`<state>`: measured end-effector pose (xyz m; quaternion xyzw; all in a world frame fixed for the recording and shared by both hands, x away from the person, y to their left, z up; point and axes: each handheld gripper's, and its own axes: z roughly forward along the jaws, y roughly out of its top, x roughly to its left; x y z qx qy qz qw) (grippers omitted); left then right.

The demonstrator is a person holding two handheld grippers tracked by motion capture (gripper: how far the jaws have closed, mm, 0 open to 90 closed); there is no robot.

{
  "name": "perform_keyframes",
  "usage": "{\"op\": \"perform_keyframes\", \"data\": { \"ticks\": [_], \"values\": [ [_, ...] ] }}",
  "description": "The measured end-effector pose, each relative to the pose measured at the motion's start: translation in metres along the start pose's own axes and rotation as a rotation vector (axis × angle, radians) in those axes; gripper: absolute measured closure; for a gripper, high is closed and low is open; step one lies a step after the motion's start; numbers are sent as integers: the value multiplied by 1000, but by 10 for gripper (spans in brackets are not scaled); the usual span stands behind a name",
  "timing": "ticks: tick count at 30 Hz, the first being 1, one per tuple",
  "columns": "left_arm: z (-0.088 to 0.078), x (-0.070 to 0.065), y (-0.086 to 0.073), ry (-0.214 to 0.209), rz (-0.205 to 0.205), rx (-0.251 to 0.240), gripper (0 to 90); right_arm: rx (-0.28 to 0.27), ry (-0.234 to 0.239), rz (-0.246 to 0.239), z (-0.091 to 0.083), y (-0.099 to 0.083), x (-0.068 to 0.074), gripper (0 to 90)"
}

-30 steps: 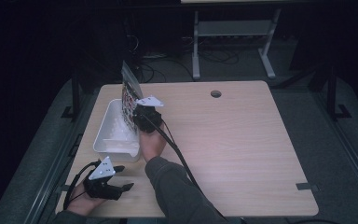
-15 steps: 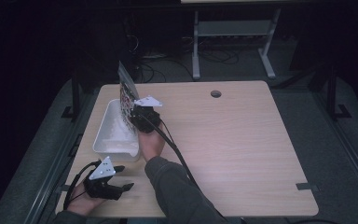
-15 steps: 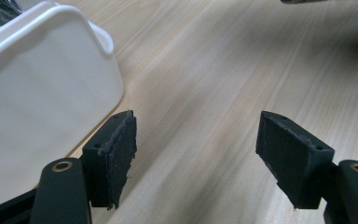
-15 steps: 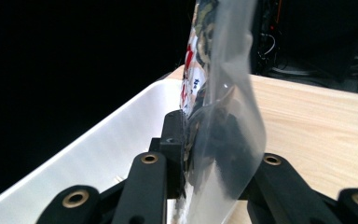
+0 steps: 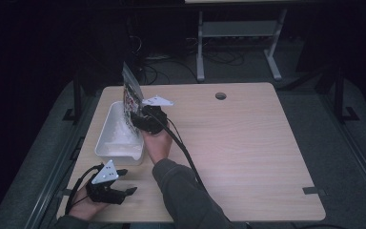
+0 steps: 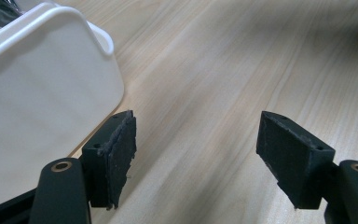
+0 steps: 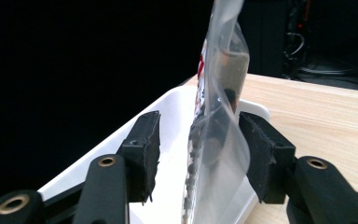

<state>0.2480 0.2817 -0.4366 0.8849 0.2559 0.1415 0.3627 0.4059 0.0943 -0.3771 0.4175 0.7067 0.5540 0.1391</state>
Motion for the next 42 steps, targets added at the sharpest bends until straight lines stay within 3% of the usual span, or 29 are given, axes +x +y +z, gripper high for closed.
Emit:
{"op": "perform_keyframes", "data": {
  "ticks": [9,12,20,42],
  "values": [
    [0,0,0,3,1,-2,277,27,76,19,-10,3,-11,392],
    [1,0,0,4,3,-1,276,50,130,-9,-15,4,-15,362],
    [2,0,0,8,5,-2,276,74,192,-19,-31,1,-26,323],
    [5,2,-1,6,2,7,275,100,209,-43,-79,-11,-59,279]
  ]
}}
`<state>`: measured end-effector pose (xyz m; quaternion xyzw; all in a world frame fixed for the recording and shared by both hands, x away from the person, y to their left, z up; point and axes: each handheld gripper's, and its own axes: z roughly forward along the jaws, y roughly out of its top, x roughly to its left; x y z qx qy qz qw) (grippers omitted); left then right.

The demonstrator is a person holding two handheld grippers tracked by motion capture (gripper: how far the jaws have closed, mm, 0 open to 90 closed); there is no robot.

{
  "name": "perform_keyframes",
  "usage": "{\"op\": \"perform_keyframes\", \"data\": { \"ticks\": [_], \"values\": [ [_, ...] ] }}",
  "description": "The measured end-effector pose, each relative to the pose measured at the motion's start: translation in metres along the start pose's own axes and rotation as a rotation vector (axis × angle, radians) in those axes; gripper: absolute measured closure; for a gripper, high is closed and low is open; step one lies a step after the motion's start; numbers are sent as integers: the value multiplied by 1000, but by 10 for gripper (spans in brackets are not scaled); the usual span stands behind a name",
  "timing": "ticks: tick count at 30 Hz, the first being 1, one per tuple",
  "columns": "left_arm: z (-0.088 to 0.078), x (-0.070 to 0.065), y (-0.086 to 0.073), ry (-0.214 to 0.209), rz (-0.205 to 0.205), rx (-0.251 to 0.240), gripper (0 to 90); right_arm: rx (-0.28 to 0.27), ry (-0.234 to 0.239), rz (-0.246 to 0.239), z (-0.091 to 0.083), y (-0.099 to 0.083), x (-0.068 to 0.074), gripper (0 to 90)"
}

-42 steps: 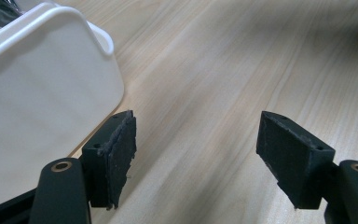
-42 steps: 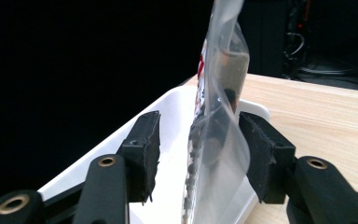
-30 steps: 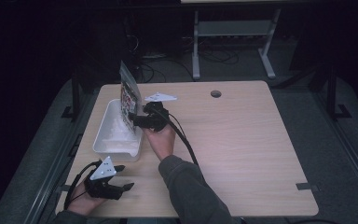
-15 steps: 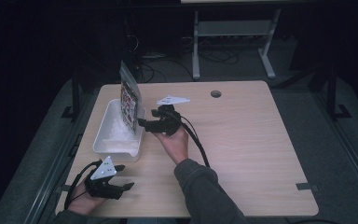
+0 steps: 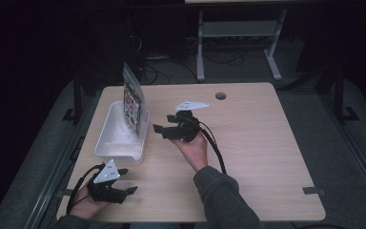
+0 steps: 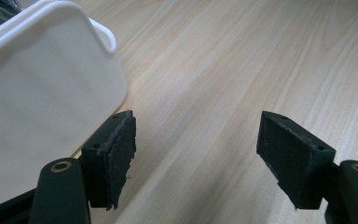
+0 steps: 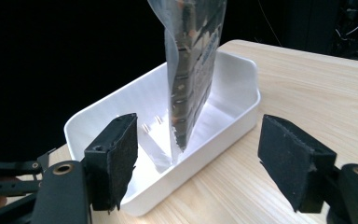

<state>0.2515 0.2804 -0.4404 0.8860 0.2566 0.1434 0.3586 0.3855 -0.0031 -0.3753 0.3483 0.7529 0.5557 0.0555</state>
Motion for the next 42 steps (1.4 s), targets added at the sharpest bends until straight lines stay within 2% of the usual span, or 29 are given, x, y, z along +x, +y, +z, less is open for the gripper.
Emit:
{"op": "perform_keyframes", "data": {
  "ticks": [3,9,19,28,31,38,42],
  "values": [
    [0,0,0,3,-2,1,275,-3,13,16,-10,-3,-6,284],
    [1,0,0,1,-1,3,274,-9,-1,9,-25,-9,-13,281],
    [3,-1,0,-2,-3,5,273,-15,-12,25,-47,-17,-25,273],
    [4,-1,0,-7,1,7,273,-2,-27,21,-68,-26,-35,265],
    [5,-2,0,-8,3,10,272,1,-19,39,-76,-29,-40,271],
    [4,-2,0,-9,4,8,272,9,-30,39,-86,-36,-45,266],
    [5,-2,0,-11,6,9,272,19,-35,45,-98,-43,-49,266]
  ]
}}
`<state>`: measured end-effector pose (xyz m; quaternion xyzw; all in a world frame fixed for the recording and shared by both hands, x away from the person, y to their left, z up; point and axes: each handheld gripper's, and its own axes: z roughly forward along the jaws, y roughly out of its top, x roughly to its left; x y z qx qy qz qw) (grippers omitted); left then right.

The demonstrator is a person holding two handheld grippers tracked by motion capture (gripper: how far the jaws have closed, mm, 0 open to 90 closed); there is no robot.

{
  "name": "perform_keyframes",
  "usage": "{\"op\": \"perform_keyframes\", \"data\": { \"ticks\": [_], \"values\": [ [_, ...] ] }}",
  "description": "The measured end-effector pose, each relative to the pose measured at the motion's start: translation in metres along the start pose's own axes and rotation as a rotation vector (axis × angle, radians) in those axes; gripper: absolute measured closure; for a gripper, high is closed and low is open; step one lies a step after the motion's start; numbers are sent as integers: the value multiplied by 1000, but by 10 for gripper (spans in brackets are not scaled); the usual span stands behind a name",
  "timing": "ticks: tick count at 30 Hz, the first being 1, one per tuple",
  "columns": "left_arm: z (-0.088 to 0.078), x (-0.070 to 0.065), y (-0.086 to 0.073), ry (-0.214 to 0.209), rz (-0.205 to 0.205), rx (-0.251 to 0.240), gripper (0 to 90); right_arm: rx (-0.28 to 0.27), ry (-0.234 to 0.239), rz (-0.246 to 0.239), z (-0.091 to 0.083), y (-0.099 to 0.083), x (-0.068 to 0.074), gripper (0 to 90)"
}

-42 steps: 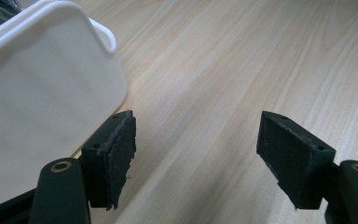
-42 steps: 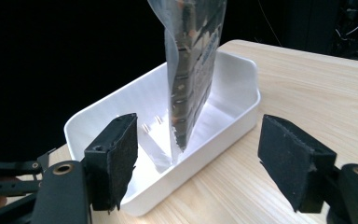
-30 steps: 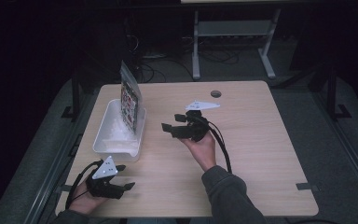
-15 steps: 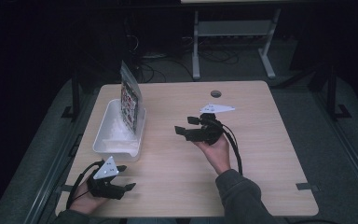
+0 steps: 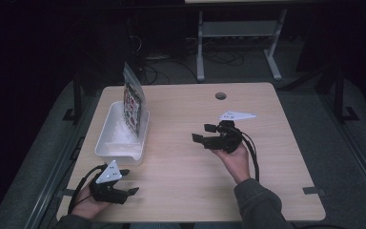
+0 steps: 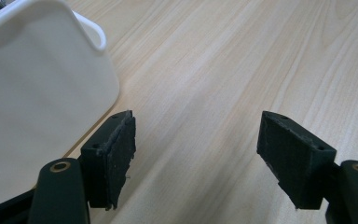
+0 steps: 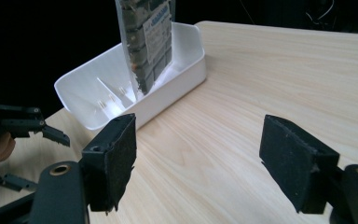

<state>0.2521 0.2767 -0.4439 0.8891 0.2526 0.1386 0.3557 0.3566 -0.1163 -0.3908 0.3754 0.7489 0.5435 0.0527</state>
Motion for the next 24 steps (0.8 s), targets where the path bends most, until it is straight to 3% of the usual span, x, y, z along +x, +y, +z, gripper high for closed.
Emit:
{"op": "perform_keyframes", "data": {
  "ticks": [14,24],
  "values": [
    [1,0,0,-4,-1,1,272,16,-11,19,-29,-20,-14,260],
    [1,0,0,-6,1,2,271,38,-6,21,-44,-33,-15,256]
  ]
}}
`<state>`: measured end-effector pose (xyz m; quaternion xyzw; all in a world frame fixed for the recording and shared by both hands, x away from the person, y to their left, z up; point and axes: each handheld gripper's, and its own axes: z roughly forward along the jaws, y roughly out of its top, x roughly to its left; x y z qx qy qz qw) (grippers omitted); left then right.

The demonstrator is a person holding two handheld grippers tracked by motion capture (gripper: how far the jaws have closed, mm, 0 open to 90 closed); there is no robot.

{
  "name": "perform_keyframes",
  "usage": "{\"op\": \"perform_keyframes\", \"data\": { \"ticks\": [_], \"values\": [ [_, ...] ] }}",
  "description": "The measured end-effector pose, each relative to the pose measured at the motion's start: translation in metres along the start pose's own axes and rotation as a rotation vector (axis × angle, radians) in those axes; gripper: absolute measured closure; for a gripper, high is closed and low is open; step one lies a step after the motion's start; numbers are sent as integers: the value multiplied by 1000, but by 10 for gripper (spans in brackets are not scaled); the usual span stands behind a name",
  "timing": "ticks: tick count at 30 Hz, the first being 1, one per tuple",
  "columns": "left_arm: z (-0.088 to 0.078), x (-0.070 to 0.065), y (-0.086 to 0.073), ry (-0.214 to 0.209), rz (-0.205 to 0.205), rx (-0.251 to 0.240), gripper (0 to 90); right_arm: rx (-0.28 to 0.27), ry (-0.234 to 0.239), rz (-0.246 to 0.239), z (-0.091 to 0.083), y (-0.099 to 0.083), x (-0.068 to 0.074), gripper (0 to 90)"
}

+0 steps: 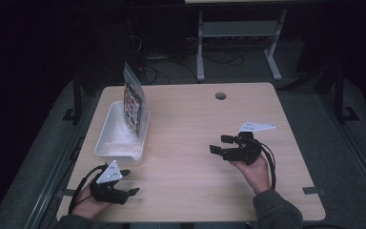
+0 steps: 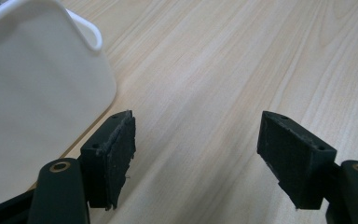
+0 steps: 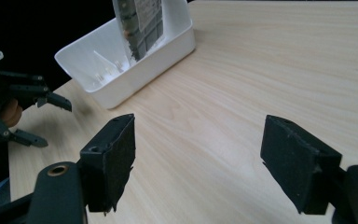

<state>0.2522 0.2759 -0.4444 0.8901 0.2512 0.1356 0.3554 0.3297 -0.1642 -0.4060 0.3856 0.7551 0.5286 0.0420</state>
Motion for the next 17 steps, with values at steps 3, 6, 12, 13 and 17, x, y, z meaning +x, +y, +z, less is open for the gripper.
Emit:
{"op": "perform_keyframes", "data": {
  "ticks": [3,6,12,13,17],
  "values": [
    [1,0,0,-2,-3,1,271,8,3,4,-3,-4,0,256],
    [0,0,0,-3,0,3,271,24,7,1,-6,-10,1,255],
    [0,0,0,-4,1,0,271,56,8,-8,-10,-24,3,249],
    [0,0,0,-4,1,-1,270,62,8,-14,-13,-33,4,248],
    [0,0,0,-6,-1,-2,269,78,4,-25,-15,-44,6,245]
  ]
}}
